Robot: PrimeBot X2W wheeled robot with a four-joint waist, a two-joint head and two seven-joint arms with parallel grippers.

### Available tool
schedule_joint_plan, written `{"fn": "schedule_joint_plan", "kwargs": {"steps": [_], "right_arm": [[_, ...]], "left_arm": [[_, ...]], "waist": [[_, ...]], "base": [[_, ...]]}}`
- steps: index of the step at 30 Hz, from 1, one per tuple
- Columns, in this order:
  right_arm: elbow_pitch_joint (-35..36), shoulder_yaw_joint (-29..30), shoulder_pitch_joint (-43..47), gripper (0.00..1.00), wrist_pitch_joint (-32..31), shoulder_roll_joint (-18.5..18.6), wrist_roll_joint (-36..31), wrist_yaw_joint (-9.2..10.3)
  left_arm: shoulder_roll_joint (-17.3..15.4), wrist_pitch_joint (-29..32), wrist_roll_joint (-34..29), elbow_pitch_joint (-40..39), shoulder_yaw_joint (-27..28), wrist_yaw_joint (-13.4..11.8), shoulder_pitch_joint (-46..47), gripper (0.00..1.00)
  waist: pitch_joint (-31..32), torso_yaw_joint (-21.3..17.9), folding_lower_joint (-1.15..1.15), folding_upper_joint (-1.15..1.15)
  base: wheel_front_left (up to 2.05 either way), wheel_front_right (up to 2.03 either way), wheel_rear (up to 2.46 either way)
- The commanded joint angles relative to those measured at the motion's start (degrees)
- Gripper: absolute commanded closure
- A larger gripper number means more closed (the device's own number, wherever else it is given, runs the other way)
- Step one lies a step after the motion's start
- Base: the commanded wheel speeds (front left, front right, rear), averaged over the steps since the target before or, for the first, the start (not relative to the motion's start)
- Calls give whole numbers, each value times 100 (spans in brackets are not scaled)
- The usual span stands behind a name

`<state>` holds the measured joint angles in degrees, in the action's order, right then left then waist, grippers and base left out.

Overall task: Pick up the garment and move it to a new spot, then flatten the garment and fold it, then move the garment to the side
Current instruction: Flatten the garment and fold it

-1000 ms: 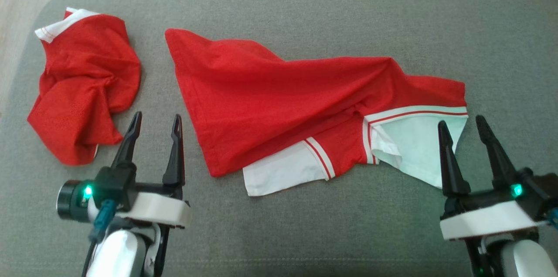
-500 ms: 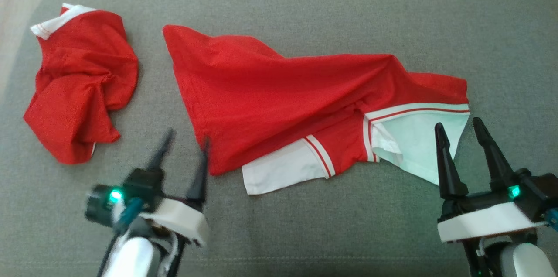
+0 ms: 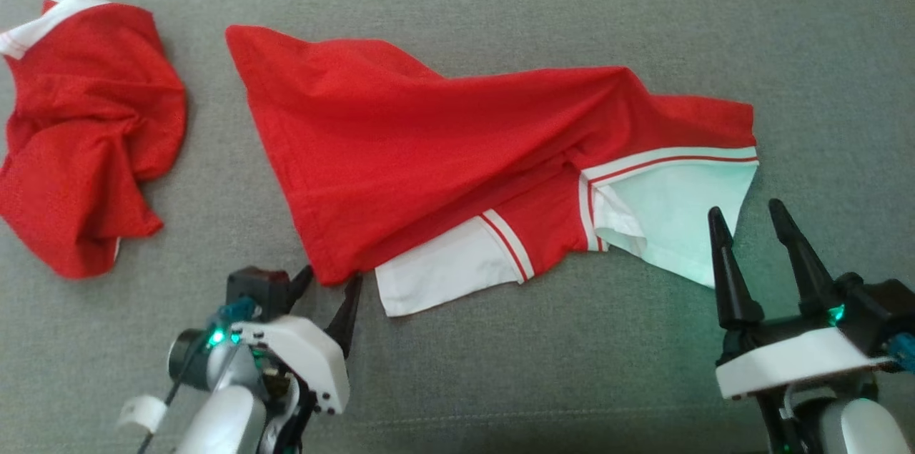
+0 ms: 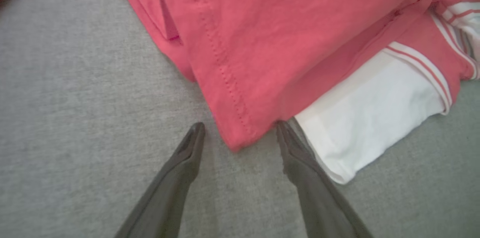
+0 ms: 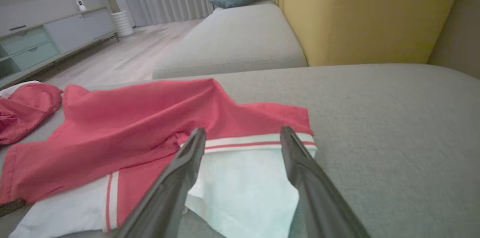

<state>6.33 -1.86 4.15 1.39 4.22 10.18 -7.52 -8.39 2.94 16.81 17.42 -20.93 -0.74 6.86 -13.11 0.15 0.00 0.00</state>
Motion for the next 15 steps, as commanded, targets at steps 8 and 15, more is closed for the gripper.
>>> {"fn": "schedule_joint_plan", "kwargs": {"steps": [8,15], "right_arm": [[-223,345,14,0,-875,59,-24,3],[-696,325,-196,0,-1643,38,-41,3]], "left_arm": [[-84,145,139,-37,216,136,383,100],[-128,-14,41,-132,176,74,496,100]], "waist": [[-132,-83,0,0],[-281,9,0,0]], "base": [[0,0,0],[0,0,0]]}}
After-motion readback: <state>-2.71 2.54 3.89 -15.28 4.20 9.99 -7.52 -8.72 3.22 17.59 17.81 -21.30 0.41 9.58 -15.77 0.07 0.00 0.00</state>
